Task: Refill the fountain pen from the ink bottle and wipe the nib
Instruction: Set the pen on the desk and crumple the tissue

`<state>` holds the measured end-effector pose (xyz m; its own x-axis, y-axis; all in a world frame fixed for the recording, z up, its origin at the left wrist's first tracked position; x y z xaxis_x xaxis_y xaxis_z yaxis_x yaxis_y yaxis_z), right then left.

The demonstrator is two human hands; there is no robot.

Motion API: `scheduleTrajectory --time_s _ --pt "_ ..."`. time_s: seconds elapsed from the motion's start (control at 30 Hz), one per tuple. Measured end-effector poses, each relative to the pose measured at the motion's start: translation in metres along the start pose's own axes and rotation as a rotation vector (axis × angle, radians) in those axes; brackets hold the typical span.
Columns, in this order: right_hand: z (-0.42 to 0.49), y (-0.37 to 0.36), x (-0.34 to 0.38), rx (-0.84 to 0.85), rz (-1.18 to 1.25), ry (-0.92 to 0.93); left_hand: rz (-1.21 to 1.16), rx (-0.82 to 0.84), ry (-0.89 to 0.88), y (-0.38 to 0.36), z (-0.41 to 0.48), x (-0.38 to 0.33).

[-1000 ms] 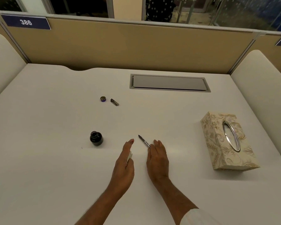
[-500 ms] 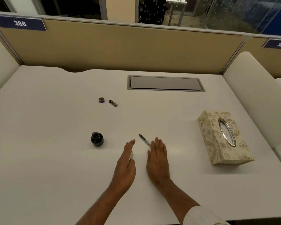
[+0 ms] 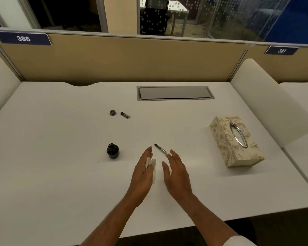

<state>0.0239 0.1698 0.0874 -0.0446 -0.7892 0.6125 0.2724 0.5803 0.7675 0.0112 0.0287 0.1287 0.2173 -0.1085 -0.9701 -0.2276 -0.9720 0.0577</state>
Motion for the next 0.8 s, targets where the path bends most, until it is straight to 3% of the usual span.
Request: scheduleTrajectory --time_s 0.17,0.37,0.57,0.8 --pt "-0.023 0.037 0.029 0.029 0.497 -0.319 -0.235 -0.013 0.102 -0.007 -0.017 -0.009" --pt "-0.049 0.073 0.029 0.029 0.956 -0.545 -0.446 0.042 0.105 -0.035 -0.045 -0.023" --pt "-0.081 0.12 -0.003 0.037 0.98 -0.523 -0.411 0.079 0.078 -0.091 -0.083 -0.023" --pt "-0.131 0.183 -0.062 0.019 0.932 -0.459 -0.35 -0.161 0.097 -0.173 -0.142 -0.015"
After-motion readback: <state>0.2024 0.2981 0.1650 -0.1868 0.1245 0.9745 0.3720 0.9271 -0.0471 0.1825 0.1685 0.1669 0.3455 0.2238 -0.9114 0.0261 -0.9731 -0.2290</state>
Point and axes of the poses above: each hand's wrist, its own z-axis towards the middle knuckle, its own y-axis out of the back of the hand, x = y × z, the point moved 2 cm from there along z, towards the middle knuckle, and after that the axes turned 2 degrees about y, right-handed, at the moved point
